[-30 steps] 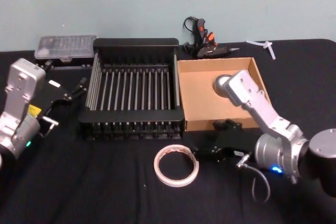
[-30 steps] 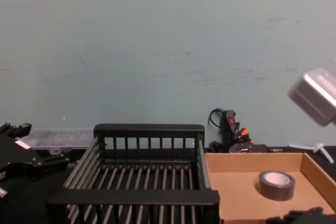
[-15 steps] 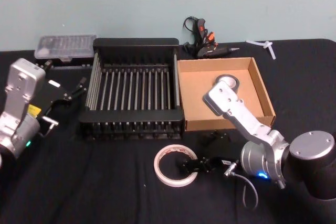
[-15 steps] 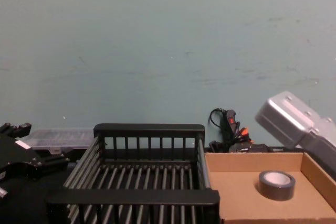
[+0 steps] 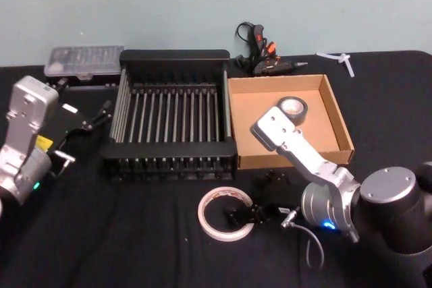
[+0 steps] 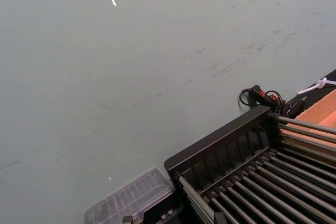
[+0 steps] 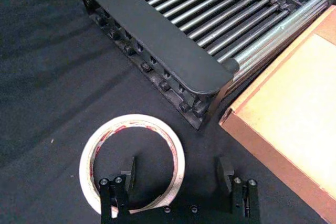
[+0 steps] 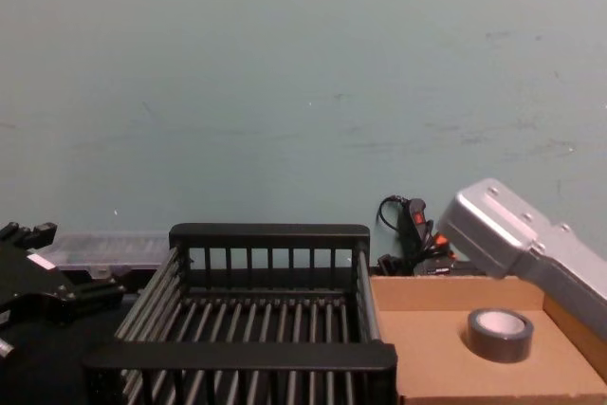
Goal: Pick up the white tape and place it into the black box , Pick up the silver tape and place it into the brown box.
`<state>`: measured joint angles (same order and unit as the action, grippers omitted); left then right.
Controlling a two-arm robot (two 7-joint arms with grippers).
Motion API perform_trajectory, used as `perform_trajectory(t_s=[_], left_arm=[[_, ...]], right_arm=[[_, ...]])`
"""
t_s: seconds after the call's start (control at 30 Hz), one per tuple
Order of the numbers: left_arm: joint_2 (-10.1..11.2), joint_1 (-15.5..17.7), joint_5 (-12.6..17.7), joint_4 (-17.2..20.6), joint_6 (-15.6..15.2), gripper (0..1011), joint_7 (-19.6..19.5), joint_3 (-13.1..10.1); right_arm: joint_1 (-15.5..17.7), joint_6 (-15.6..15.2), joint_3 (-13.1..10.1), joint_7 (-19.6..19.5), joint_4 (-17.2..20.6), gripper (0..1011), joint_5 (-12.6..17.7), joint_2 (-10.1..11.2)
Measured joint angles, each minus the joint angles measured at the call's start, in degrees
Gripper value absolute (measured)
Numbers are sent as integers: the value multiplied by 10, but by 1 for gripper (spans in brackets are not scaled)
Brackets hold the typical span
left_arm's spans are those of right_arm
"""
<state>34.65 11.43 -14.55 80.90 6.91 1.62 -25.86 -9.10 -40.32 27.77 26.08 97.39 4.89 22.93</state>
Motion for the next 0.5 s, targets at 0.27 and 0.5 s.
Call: perform_trajectory(t_s=[0.27, 0.5], left_arm=[[0, 0, 0, 0, 0, 1001, 0, 0], [0, 0, 0, 0, 0, 1001, 0, 0]], right_arm=[[-1, -4, 0, 4, -9, 1002, -2, -7], [-1, -5, -2, 6, -13, 1002, -2, -10]])
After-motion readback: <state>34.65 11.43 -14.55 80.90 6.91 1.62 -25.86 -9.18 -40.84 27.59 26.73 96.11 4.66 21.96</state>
